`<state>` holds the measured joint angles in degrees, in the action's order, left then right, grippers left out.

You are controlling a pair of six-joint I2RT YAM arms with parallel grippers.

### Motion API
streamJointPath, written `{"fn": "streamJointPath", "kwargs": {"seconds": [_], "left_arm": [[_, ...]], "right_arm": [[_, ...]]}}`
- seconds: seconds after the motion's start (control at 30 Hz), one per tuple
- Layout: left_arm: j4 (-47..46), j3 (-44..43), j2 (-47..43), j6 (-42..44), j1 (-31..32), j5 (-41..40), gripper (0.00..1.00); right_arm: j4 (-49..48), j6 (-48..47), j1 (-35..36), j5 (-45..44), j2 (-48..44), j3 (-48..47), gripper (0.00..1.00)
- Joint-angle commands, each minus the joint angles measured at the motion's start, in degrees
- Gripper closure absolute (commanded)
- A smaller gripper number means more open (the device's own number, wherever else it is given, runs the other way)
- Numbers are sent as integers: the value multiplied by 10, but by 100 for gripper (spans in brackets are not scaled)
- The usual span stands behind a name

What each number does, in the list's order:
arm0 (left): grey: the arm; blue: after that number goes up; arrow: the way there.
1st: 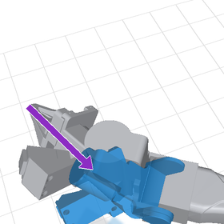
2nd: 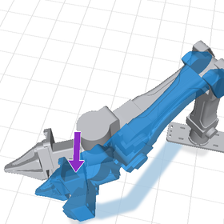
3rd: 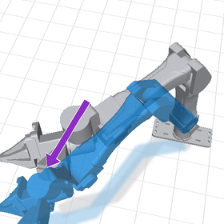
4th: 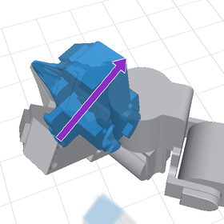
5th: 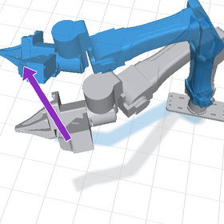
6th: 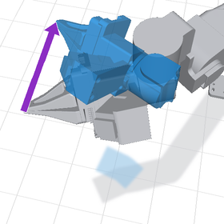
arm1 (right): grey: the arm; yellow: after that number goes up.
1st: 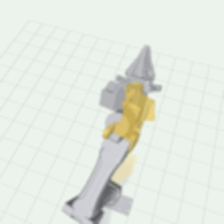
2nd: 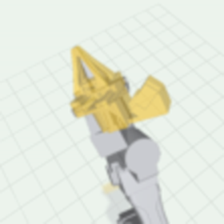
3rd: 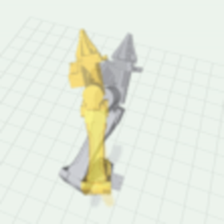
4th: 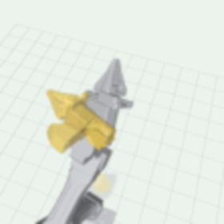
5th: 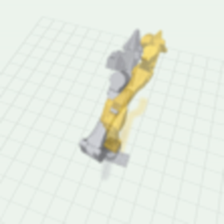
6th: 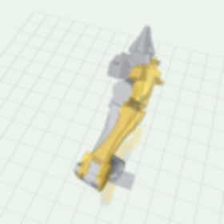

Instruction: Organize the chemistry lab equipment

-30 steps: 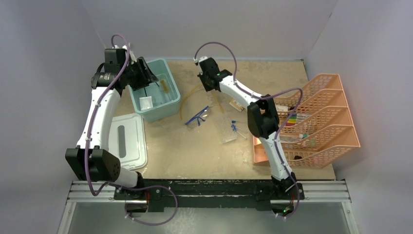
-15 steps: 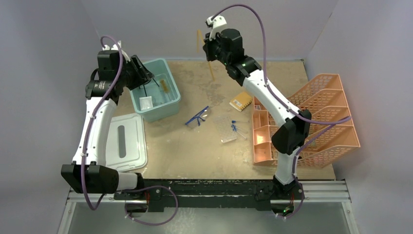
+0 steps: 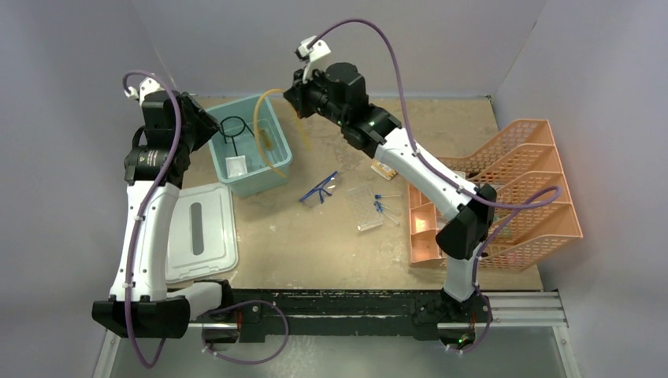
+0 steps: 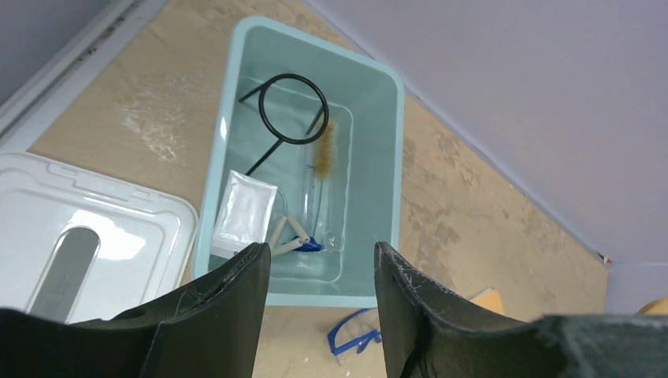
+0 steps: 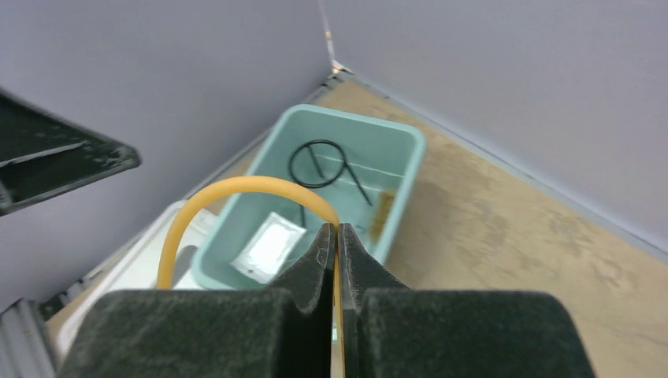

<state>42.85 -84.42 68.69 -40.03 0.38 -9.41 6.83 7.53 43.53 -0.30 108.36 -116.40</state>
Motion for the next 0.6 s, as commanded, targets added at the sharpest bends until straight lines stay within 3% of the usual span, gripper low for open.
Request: {"fn": "streamJointPath", "kwargs": {"seconds": [0.0, 0.57], "left_arm": [[-1, 4, -32, -21, -4, -62, 50], [20, 12, -54, -24, -4, -96, 49]], "right_arm": [[-58, 25, 32, 4, -18, -18, 100], [-141, 57, 51, 54, 97, -28, 100]]}}
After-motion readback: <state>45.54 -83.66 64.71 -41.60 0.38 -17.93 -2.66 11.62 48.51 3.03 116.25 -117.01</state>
